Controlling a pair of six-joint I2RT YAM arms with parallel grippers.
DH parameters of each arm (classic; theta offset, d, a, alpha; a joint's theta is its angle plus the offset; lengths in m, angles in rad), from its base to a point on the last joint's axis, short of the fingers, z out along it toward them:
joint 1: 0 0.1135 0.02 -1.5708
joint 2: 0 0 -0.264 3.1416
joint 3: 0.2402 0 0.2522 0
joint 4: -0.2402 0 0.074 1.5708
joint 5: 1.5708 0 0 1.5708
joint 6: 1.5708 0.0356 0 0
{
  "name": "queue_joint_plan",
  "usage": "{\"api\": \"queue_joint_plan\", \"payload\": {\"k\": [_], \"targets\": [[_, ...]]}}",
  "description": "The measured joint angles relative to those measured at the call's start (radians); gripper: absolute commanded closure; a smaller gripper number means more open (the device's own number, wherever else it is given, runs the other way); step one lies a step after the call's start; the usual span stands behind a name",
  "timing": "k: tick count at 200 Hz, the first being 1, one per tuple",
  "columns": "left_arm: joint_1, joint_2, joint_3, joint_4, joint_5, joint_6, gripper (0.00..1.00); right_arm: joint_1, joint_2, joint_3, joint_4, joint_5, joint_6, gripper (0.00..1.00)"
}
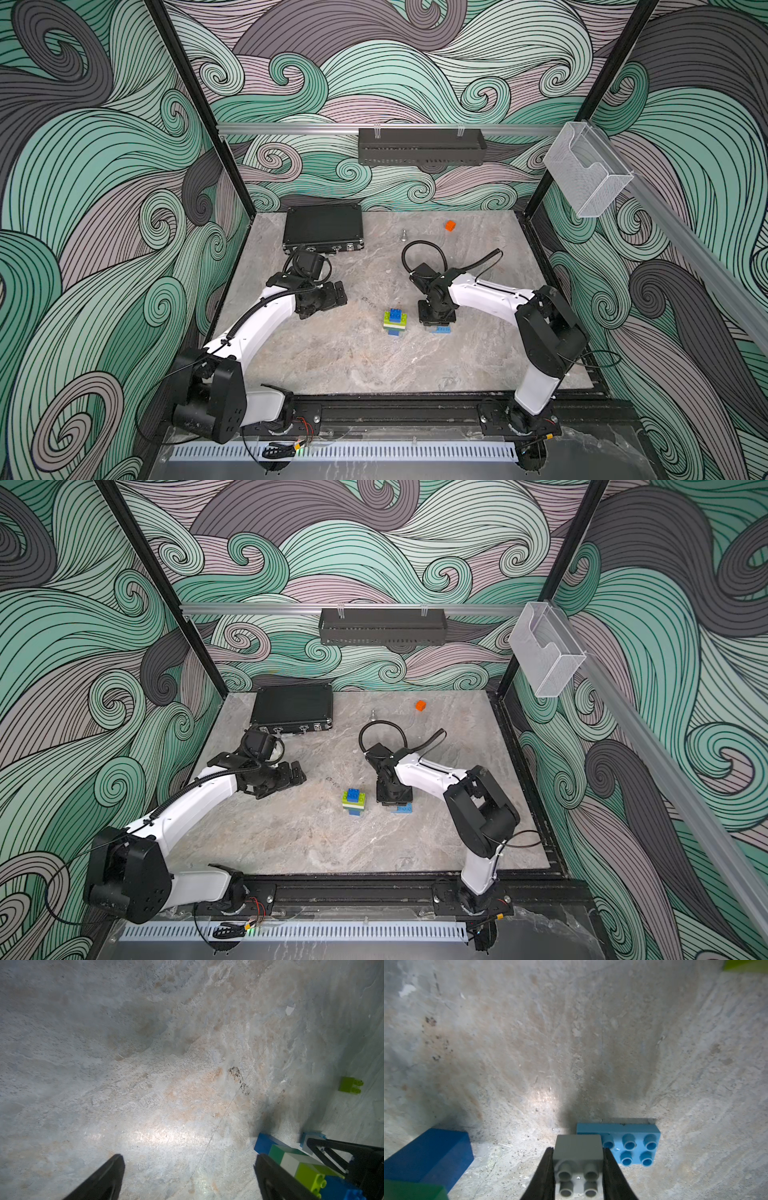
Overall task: Assemble a carrot with lego
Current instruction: Assemble the lego brick with the lego brick.
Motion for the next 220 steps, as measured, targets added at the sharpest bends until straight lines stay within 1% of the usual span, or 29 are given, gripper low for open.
{"api": "queue_joint_plan", "payload": {"k": [44,85,131,172,220], "targets": [[0.000,0.000,0.000,0.000,0.000,0.000,0.02,0.013,-0.016,-0.014,0.007,0.028,-0.012,1.00],[0.000,0.000,0.000,0.000,0.000,0.000,0.01,0.013,-0.022,-0.011,-0.056,0.036,-0.024,1.00],[0.000,0.000,0.000,0.000,0.000,0.000,0.02,0.013,-0.053,-0.011,-0.068,0.035,-0.023,1.00],[0.000,0.000,0.000,0.000,0.000,0.000,0.01,0.010,-0.121,-0.053,-0.005,0.031,-0.023,1.00],[0.000,0.000,0.000,0.000,0.000,0.000,0.01,0.005,-0.119,-0.092,0.031,0.030,-0.054,1.00]]}}
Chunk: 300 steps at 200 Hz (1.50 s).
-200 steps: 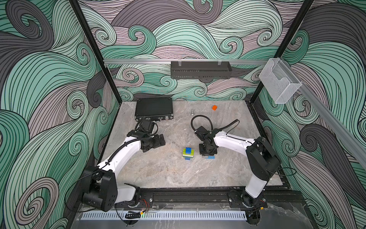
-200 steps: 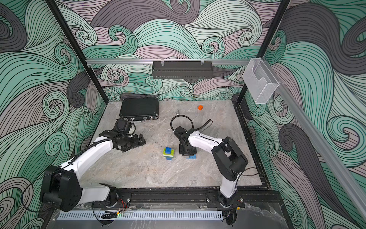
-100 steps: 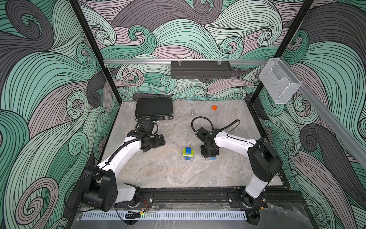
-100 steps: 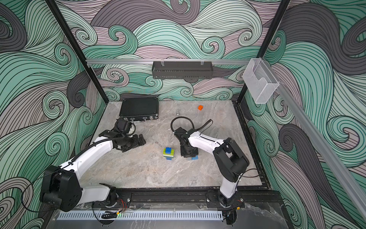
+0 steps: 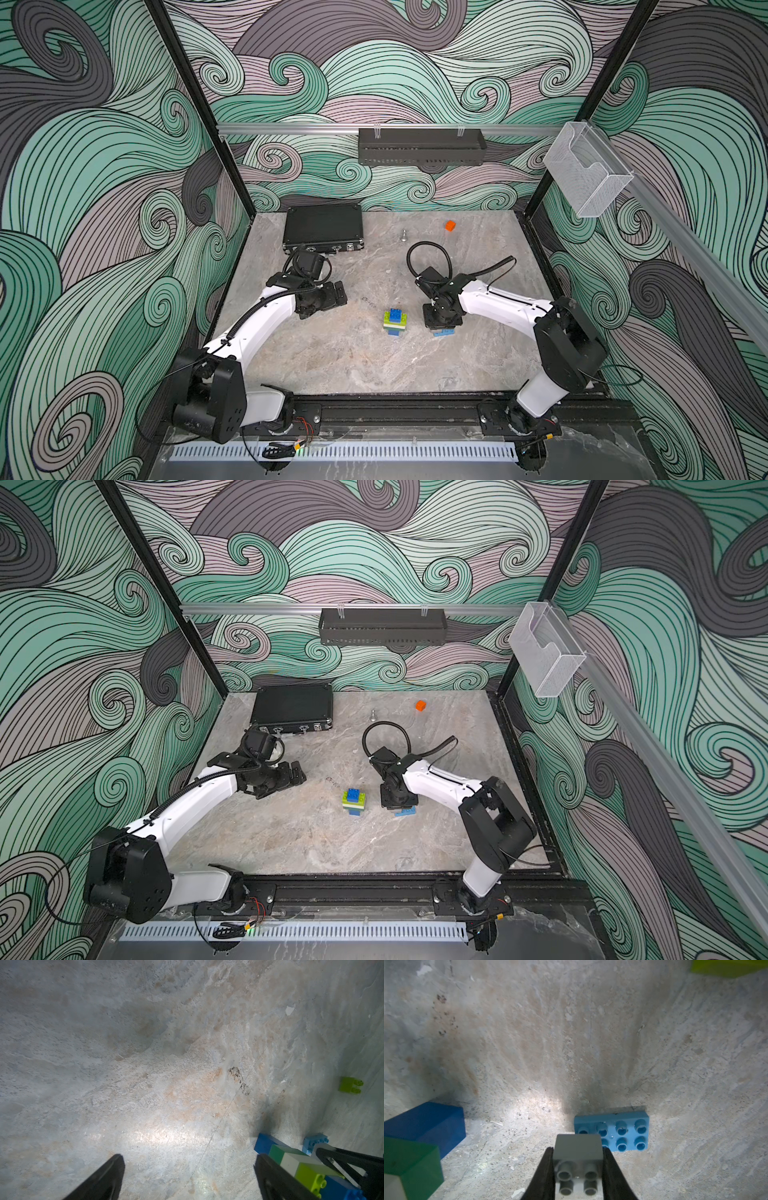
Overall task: Assemble a carrot with lego
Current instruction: Assemble the lego brick with the lego brick.
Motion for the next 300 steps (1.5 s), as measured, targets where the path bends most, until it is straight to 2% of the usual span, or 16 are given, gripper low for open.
{"api": "queue_joint_plan", "payload": {"k": [163,300], "targets": [[0.000,0.000,0.000,0.000,0.000,0.000,0.02,0.007,0.022,-0.011,0.038,-0.011,-0.076,1.00],[0.000,0.000,0.000,0.000,0.000,0.000,0.01,0.010,0.031,-0.018,0.038,-0.005,-0.036,1.00]]}}
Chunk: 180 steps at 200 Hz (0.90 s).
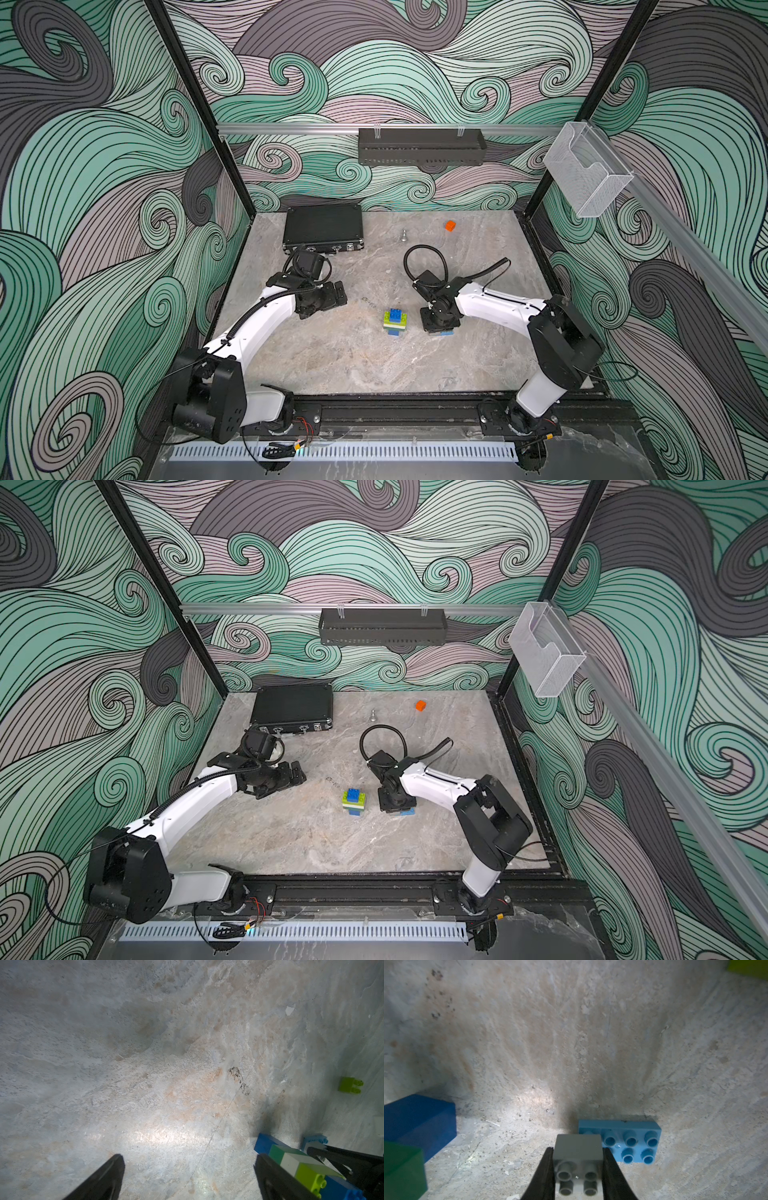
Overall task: Assemble a carrot with lego
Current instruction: Assemble the lego brick with the lego brick.
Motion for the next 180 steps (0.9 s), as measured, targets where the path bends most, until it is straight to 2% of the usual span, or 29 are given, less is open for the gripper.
{"api": "queue_joint_plan", "payload": {"k": [74,125,156,180], "targets": [[0.000,0.000,0.000,0.000,0.000,0.000,0.01,-0.004,0.036,0.036,-0.026,-0.002,0.032,1.00],[0.000,0.000,0.000,0.003,0.000,0.000,0.01,0.021,-0.011,-0.044,0.066,0.030,0.032,1.00],[0.000,0.000,0.000,0.006,0.000,0.000,0.01,0.021,-0.011,-0.036,0.063,0.033,0.030,1.00],[0.000,0.000,0.000,0.006,0.000,0.000,0.01,0.021,-0.002,-0.019,0.043,0.035,0.027,0.84]]}}
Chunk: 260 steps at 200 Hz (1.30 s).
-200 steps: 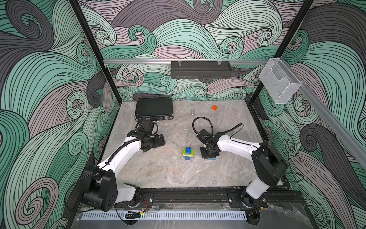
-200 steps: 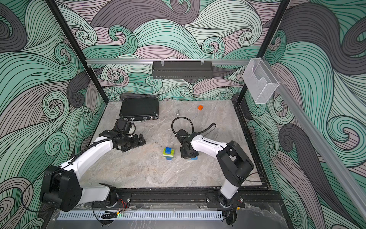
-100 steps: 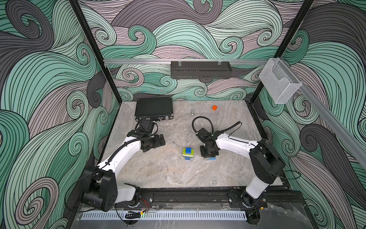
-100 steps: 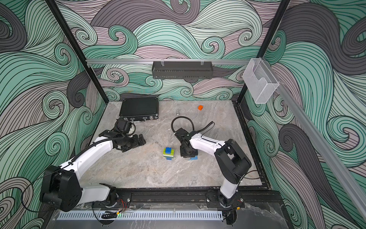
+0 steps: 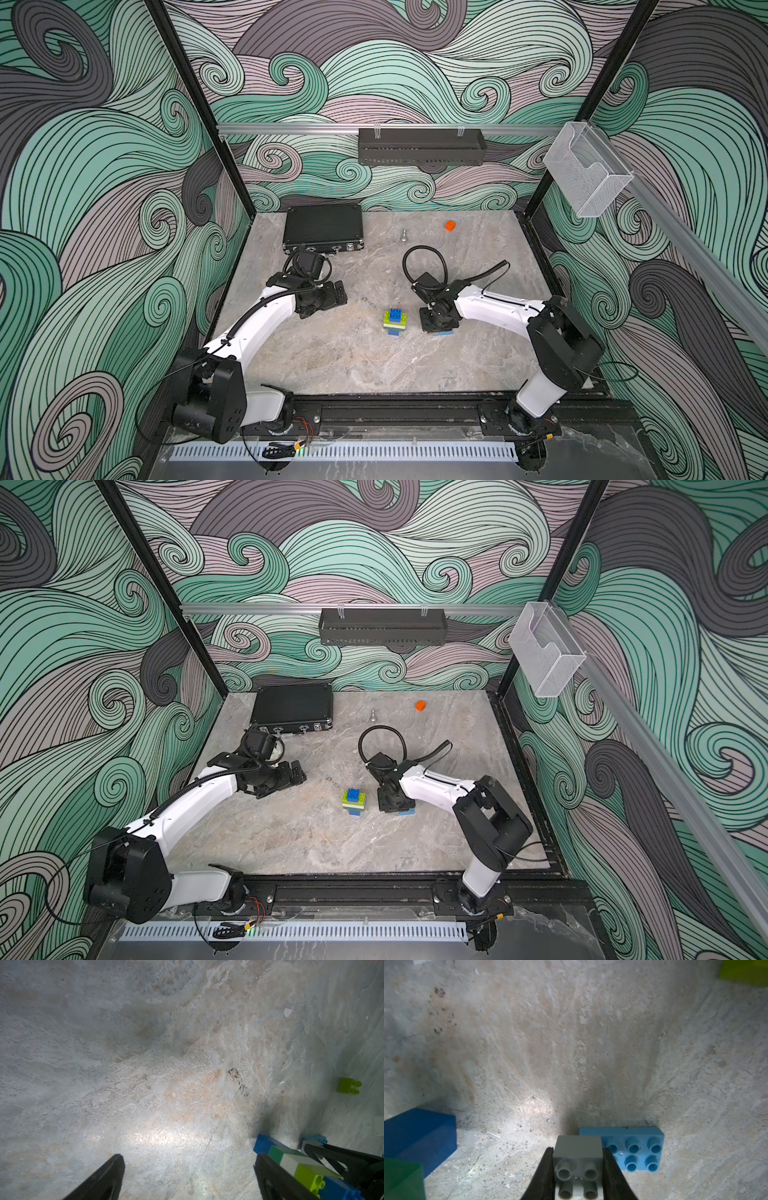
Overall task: Assemble a carrot with lego
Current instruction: Assemble the lego brick with the lego brick, then pick up the lego brick from the center of the board.
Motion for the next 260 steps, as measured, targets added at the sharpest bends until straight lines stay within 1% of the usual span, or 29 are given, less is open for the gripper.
{"api": "queue_joint_plan", "payload": {"k": [58,100,136,150,189,220,260], "targets": [[0.000,0.000,0.000,0.000,-0.001,0.000,0.01,-0.008,0.008,0.019,-0.041,-0.016,-0.013,0.55],[0.000,0.000,0.000,0.000,-0.001,0.000,0.02,-0.031,0.008,0.021,-0.068,-0.042,-0.014,0.37],[0.000,0.000,0.000,0.000,-0.002,0.000,0.01,-0.045,0.002,0.041,-0.084,-0.059,-0.015,0.33],[0.000,0.000,0.000,0.000,-0.002,0.000,0.01,-0.066,-0.011,0.064,-0.105,-0.065,-0.017,0.32],[0.000,0.000,0.000,0.000,-0.002,0.000,0.01,-0.205,-0.003,0.196,-0.155,-0.063,-0.041,0.26],[0.000,0.000,0.000,0.001,-0.002,0.000,0.01,-0.302,0.098,0.312,-0.173,-0.057,-0.069,0.24],[0.000,0.000,0.000,0.003,-0.002,0.000,0.01,-0.345,0.249,0.423,-0.180,-0.052,-0.096,0.25]]}}
